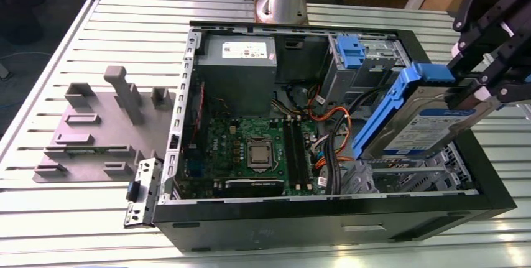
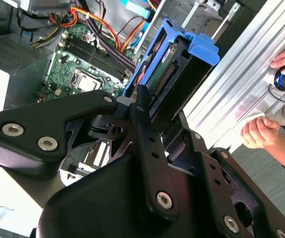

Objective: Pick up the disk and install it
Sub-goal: 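Pick up the disk, then insert the disk into the insertion slot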

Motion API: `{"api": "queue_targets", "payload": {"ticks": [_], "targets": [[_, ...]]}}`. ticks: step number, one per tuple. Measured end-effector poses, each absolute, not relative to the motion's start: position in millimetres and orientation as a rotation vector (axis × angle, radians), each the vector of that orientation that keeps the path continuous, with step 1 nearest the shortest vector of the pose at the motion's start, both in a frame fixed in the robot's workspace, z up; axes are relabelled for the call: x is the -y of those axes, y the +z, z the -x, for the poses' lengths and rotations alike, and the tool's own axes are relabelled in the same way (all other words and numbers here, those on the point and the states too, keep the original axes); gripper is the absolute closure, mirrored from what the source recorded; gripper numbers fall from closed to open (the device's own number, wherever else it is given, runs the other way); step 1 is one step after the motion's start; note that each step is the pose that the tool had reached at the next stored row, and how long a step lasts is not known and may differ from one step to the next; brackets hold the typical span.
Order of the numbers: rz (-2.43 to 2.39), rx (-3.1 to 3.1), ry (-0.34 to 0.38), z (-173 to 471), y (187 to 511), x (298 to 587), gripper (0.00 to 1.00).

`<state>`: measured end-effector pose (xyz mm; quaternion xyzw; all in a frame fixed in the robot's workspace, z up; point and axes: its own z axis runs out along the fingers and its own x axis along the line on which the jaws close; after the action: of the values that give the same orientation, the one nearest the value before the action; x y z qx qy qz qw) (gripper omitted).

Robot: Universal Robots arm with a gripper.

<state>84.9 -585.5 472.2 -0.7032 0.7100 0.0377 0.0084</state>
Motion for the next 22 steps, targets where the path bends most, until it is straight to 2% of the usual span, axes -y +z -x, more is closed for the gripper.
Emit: {"api": "queue_targets", "payload": {"ticks": [22], "targets": [[2.198,-2.219,0.118,-110,464,584,0.65]]}}
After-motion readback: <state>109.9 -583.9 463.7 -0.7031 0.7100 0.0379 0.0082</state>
